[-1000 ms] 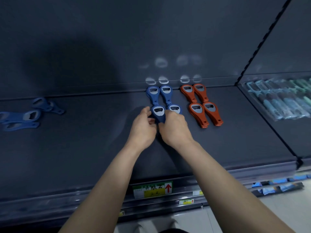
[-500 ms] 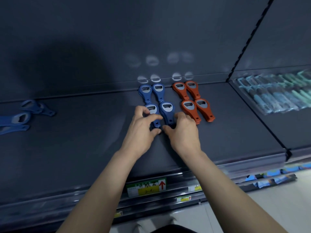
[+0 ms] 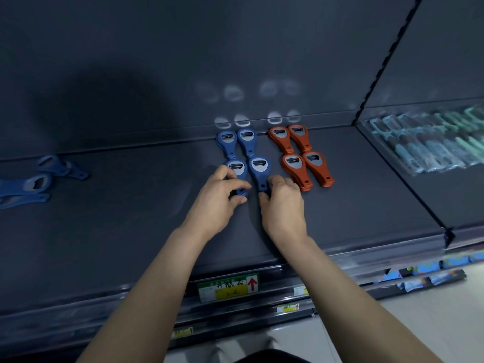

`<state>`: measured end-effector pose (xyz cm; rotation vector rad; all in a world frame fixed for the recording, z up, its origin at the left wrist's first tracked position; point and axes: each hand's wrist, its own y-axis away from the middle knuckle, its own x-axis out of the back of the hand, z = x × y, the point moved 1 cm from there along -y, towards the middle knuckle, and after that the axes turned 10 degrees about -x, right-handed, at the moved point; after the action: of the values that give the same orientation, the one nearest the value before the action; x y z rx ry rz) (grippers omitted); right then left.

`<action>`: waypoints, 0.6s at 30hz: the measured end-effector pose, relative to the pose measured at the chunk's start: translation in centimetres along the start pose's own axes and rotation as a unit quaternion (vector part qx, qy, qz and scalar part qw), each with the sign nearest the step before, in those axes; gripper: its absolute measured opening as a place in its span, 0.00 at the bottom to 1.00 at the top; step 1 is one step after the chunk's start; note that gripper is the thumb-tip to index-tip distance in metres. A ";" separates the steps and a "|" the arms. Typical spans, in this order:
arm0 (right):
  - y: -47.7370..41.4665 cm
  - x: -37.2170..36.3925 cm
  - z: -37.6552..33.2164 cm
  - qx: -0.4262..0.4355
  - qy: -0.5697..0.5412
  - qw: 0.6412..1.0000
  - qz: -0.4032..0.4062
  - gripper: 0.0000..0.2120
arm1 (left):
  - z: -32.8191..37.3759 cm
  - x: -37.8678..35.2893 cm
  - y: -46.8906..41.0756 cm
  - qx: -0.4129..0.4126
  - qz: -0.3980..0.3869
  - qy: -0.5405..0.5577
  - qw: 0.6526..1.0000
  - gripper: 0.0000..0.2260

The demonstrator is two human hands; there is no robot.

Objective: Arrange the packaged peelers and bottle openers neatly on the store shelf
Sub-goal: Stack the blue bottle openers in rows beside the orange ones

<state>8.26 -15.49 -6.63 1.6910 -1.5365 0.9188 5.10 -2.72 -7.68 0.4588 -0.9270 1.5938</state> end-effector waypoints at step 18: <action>-0.2 0.2 -0.2 0.003 -0.010 1.000 0.002 0.17 | 0.2 0.3 0.7 0.041 0.007 0.021 0.999 0.23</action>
<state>8.46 -15.43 -6.39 1.7065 -1.5523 0.9119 4.36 -2.72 -7.57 0.4754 -0.8366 1.6529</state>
